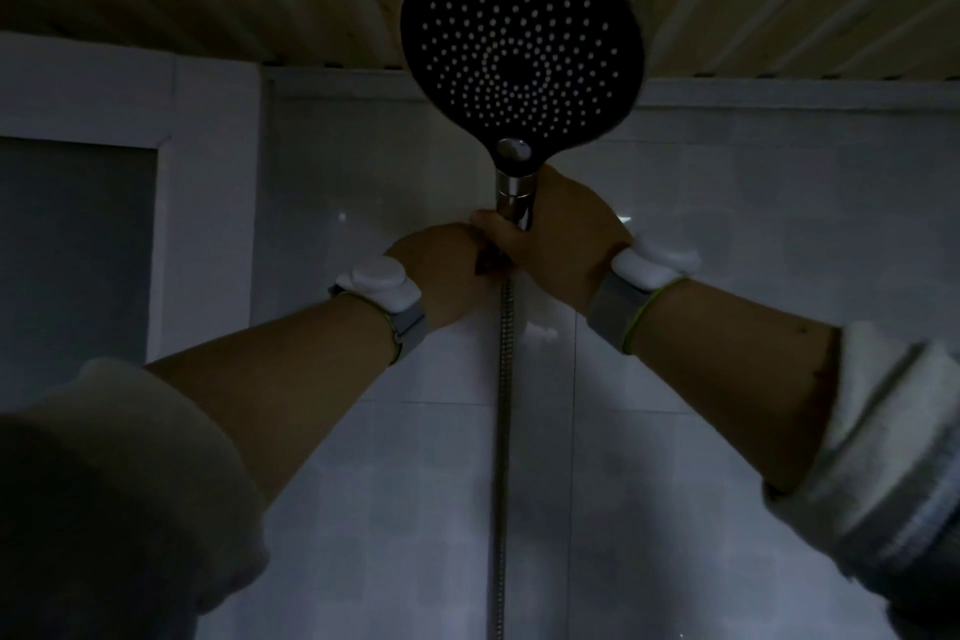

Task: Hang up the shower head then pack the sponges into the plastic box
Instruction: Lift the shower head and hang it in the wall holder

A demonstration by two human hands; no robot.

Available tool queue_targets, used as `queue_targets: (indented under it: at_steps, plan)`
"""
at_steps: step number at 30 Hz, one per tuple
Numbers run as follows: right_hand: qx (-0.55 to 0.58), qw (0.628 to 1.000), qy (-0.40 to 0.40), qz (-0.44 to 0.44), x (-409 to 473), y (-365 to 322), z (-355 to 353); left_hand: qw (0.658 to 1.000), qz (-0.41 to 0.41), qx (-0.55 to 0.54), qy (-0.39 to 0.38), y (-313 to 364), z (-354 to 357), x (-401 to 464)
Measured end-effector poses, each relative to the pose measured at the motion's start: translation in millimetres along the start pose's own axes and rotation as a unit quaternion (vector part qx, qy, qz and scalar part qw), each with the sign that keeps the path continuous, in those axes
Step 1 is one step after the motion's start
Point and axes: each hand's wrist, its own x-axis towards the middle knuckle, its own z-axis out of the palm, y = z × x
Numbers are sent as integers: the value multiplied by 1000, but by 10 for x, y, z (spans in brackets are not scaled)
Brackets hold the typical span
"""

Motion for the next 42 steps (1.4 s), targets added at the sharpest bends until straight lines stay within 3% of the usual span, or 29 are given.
queue_targets:
  at_steps: [3,8,14,20,23,24,25,26,27,28,29,30,32,39,42]
  plan:
    - [17,998,-52,-19,-17,61,-82,999,-8,-36,5,15,22,39]
    - [-18,973,-216,-77,169,156,-325,996,9,-81,23,66,13,73]
    - [21,978,-163,-129,223,223,-299,989,-65,-121,-62,71,115,217]
    - [-13,961,-228,-158,386,300,-347,990,-85,-110,-19,195,9,85]
    - [4,979,-92,-180,223,317,-201,971,-172,-118,-120,7,314,141]
    - [29,980,-32,-193,135,303,-131,940,-298,-150,-64,-161,465,277]
    - [59,980,1,-192,67,284,-92,870,-472,-128,58,-251,388,496]
    - [85,979,-2,-187,51,281,-77,821,-555,-46,123,-280,389,536]
    - [94,978,-33,-183,77,278,-105,897,-435,-7,79,-284,423,391]
    - [91,976,-77,-180,137,302,-152,966,-258,-15,-12,-281,414,133]
    - [76,973,-122,-181,202,338,-214,979,-166,-113,-29,-100,322,-27]
    - [59,969,-150,-190,251,380,-263,984,-164,-72,12,198,139,-2]
    - [46,964,-154,-210,280,438,-309,990,-101,-97,-18,390,-44,1]
    - [78,957,-184,-211,282,439,-270,991,-107,-64,-43,479,-106,36]
    - [64,964,-156,-205,246,420,-225,992,-107,-46,-56,495,-156,6]
